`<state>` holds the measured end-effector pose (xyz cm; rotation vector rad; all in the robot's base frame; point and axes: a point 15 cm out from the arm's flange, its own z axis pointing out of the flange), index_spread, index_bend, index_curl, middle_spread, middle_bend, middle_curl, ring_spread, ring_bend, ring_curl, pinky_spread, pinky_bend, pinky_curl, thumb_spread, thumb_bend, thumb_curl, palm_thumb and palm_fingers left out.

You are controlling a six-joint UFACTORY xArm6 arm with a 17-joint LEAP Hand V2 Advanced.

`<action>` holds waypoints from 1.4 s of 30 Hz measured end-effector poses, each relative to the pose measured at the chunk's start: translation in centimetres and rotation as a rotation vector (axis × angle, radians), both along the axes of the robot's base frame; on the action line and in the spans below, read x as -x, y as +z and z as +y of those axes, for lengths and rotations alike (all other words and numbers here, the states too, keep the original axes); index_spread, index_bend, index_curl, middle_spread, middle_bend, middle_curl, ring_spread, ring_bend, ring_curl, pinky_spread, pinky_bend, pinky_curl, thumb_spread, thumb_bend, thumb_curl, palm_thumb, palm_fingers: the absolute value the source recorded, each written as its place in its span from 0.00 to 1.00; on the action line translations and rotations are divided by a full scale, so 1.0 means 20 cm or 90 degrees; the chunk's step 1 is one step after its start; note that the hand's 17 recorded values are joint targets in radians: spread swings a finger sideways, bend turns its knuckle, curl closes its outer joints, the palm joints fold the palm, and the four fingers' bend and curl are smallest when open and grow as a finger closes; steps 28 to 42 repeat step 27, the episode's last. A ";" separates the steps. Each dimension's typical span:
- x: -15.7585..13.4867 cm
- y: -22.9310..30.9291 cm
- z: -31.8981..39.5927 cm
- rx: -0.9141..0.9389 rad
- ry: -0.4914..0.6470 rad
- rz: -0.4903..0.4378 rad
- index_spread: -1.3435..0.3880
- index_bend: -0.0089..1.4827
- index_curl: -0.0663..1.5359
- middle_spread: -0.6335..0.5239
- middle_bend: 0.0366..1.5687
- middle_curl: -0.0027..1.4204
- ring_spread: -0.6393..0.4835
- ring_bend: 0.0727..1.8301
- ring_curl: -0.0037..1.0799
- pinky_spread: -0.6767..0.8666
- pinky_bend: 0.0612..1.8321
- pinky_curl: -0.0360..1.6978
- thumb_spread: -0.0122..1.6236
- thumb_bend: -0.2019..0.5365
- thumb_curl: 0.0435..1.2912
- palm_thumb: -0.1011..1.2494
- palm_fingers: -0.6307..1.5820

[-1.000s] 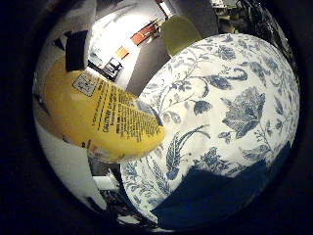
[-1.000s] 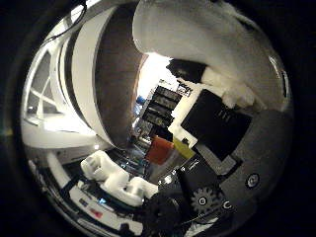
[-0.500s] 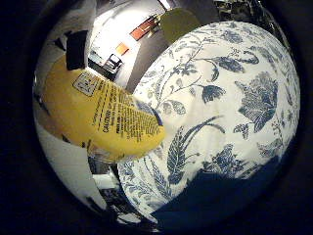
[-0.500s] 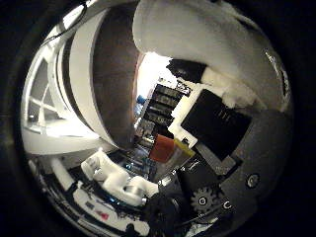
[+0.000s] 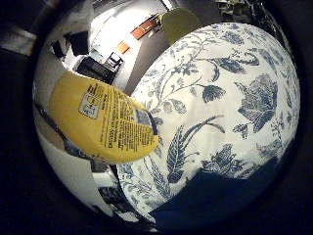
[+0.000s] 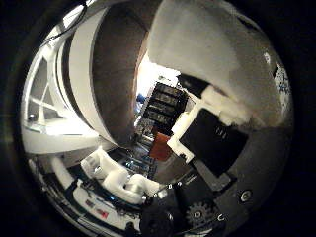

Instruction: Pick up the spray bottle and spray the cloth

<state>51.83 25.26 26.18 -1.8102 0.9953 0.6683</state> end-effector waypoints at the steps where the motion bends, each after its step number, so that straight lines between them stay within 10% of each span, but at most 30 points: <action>1: 0.00 0.00 0.00 -0.001 0.001 0.000 0.59 0.14 0.40 0.45 0.59 0.36 0.41 0.69 0.47 0.15 0.60 0.46 0.43 0.23 0.53 0.72 0.61; 12: 0.02 0.15 -0.06 0.016 0.011 -0.039 0.59 0.17 0.38 0.47 0.43 0.33 0.43 0.54 0.41 0.38 0.43 0.41 0.59 0.24 0.44 0.67 0.38; 42: 0.19 0.50 -0.29 0.030 0.008 -0.106 0.60 0.14 0.32 0.51 0.34 0.28 0.47 0.45 0.38 0.49 0.36 0.39 0.60 0.24 0.41 0.66 0.40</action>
